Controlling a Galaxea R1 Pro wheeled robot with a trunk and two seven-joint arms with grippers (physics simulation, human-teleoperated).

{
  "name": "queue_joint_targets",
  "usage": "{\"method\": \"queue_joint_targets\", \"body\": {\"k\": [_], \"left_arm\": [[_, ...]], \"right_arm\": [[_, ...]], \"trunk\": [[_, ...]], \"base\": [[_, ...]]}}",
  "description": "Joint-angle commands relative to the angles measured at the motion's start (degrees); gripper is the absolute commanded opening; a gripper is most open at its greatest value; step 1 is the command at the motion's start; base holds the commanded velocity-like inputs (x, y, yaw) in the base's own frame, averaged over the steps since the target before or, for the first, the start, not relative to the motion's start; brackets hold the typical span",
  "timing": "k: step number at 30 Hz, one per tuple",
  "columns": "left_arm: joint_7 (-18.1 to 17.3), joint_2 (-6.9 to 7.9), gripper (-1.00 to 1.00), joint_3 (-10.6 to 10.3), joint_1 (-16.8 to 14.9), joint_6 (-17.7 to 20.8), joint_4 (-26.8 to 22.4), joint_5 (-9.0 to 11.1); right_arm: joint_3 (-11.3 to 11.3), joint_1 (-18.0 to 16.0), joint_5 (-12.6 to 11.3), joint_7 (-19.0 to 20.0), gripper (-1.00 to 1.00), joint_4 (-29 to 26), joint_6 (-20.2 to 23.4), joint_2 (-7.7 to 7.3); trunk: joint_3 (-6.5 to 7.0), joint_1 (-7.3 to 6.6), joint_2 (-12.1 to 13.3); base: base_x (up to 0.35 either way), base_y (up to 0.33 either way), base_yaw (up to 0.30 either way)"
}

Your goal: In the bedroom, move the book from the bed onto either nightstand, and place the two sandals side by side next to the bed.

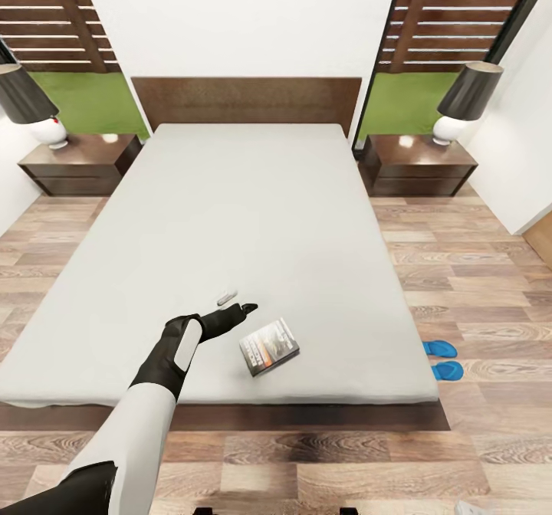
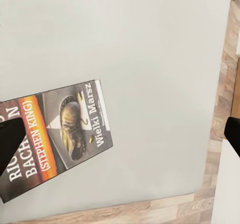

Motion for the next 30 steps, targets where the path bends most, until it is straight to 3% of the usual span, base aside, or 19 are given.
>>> {"method": "queue_joint_targets", "body": {"k": [1,30], "left_arm": [[-0.18,-0.08,1.00,0.35,-0.04,0.46,-0.04,0.11],[-0.18,-0.08,1.00,0.35,-0.04,0.46,-0.04,0.11]], "right_arm": [[0.48,-0.08,-0.49,0.41,1.00,0.24,-0.23,0.02],[0.48,-0.08,-0.49,0.29,1.00,0.24,-0.23,0.02]], "trunk": [[-0.15,0.01,-0.06],[-2.77,0.01,-0.06]], "base": [[0.000,0.000,0.000],[0.000,0.000,0.000]]}}
